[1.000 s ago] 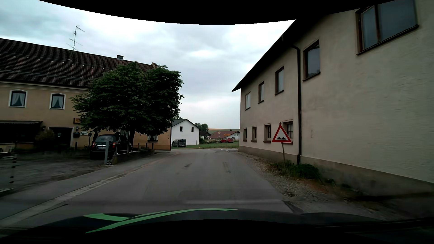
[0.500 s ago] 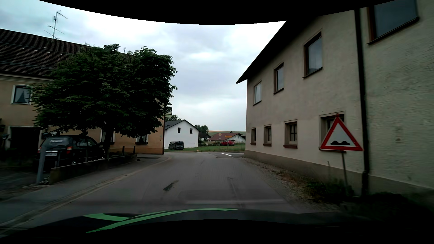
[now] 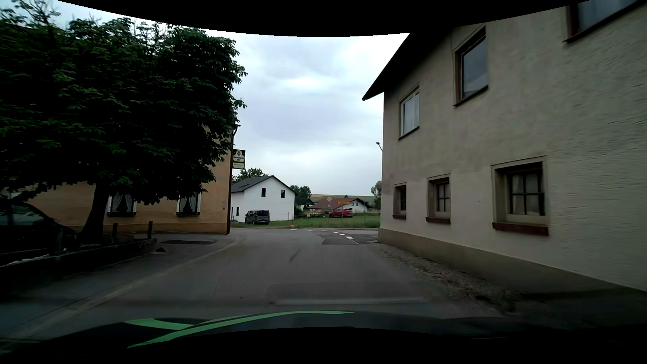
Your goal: Follow the waypoints while adhering to traffic rules and regulations
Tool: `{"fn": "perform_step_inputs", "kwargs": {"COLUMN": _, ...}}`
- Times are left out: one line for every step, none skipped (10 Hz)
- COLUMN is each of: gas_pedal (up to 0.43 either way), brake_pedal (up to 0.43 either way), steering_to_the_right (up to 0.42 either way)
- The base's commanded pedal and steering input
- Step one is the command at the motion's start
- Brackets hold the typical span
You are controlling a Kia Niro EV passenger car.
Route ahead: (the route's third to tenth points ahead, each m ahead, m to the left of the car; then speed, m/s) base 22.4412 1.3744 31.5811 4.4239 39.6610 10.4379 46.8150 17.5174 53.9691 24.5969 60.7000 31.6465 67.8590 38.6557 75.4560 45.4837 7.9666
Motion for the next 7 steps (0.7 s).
{"fn": "perform_step_inputs", "kwargs": {"gas_pedal": 0.047, "brake_pedal": 0.0, "steering_to_the_right": 0.0}}
{"fn": "perform_step_inputs", "kwargs": {"gas_pedal": 0.047, "brake_pedal": 0.0, "steering_to_the_right": -0.001}}
{"fn": "perform_step_inputs", "kwargs": {"gas_pedal": 0.047, "brake_pedal": 0.0, "steering_to_the_right": -0.001}}
{"fn": "perform_step_inputs", "kwargs": {"gas_pedal": 0.047, "brake_pedal": 0.0, "steering_to_the_right": -0.001}}
{"fn": "perform_step_inputs", "kwargs": {"gas_pedal": 0.047, "brake_pedal": 0.0, "steering_to_the_right": -0.001}}
{"fn": "perform_step_inputs", "kwargs": {"gas_pedal": 0.047, "brake_pedal": 0.0, "steering_to_the_right": -0.001}}
{"fn": "perform_step_inputs", "kwargs": {"gas_pedal": 0.047, "brake_pedal": 0.0, "steering_to_the_right": -0.002}}
